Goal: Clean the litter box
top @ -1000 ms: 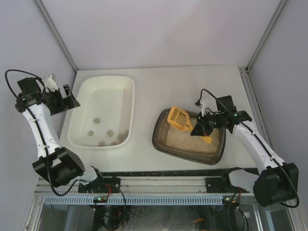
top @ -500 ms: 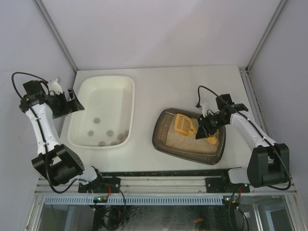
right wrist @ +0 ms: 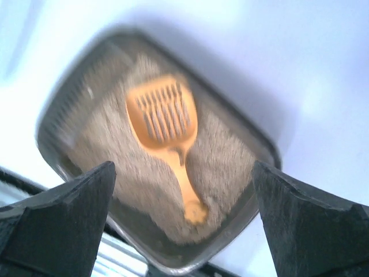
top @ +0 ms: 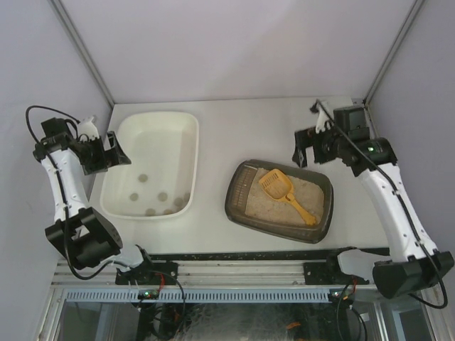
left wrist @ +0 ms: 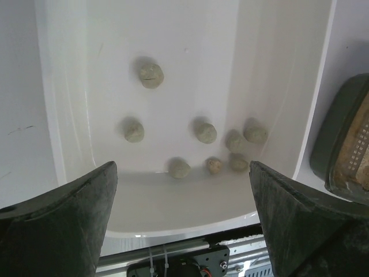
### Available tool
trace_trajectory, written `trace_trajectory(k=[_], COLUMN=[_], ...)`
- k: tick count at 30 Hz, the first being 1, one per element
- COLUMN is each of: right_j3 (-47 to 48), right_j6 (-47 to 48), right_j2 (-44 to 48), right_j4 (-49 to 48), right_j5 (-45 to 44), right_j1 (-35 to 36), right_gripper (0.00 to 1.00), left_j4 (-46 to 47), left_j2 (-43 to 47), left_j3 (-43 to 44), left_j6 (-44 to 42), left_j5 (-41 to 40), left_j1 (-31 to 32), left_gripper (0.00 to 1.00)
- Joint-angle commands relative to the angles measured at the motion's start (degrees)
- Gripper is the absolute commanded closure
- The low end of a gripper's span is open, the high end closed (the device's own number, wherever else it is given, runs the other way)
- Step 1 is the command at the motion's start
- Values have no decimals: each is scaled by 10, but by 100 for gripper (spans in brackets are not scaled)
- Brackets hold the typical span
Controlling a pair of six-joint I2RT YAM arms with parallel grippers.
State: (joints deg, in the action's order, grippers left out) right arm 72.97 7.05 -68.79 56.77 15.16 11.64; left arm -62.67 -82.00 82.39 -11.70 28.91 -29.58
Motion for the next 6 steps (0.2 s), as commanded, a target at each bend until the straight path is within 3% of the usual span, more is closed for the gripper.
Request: trace_trajectory(k=[1, 4, 6], right_j3=[114, 22, 5], right_j6=[-228, -258, -338], right_j2=[42, 149, 169], right_j4=[1, -127, -132], right_j5=[-188, -372, -575], right_j1=[88, 204, 258], right_gripper=[0, 0, 0], left_j4=[-4, 0, 4], left_j2=[30, 46, 59], left_j3=[10, 5, 3], left_j6=[-11, -5, 0], left_j5=[18, 2, -6], left_j1=[15, 31, 38], left_gripper=[0, 0, 0])
